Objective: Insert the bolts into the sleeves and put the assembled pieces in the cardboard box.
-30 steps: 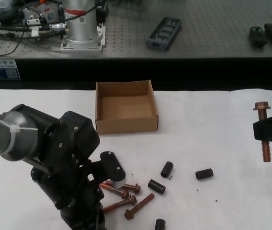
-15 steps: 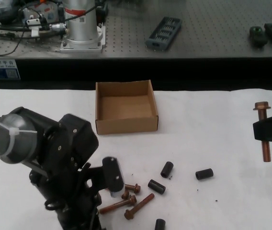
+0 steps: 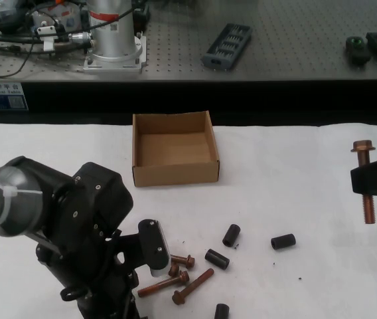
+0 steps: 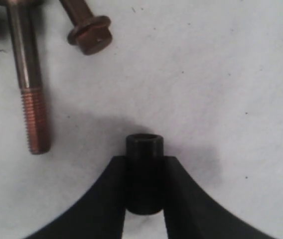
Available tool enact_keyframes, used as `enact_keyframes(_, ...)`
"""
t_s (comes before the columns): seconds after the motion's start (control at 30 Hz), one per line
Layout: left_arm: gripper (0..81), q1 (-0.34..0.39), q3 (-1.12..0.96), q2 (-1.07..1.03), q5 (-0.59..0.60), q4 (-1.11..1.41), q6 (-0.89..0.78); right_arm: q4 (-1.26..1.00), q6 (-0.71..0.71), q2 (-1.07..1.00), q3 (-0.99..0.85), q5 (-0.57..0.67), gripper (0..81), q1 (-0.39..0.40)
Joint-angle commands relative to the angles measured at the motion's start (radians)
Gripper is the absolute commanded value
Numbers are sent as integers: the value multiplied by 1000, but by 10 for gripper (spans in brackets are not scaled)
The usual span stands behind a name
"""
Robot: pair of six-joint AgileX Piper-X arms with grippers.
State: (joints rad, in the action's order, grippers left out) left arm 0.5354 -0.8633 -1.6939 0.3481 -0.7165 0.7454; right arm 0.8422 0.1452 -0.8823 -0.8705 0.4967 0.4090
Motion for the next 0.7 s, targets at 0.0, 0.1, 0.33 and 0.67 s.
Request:
enact_keyframes(0.0,104,0,25,-23,-84,-52,-59,-19,-8,8,-3,14,43,1)
enact_keyframes(0.1,104,0,25,-23,-67,-48,-117,-35,-6,8,-3,14,43,1)
enact_keyframes(0.33,104,0,27,-23,227,58,-419,-108,30,8,-3,95,43,1)
enact_keyframes(0.67,104,0,39,107,330,304,-691,-328,129,5,83,231,43,1)
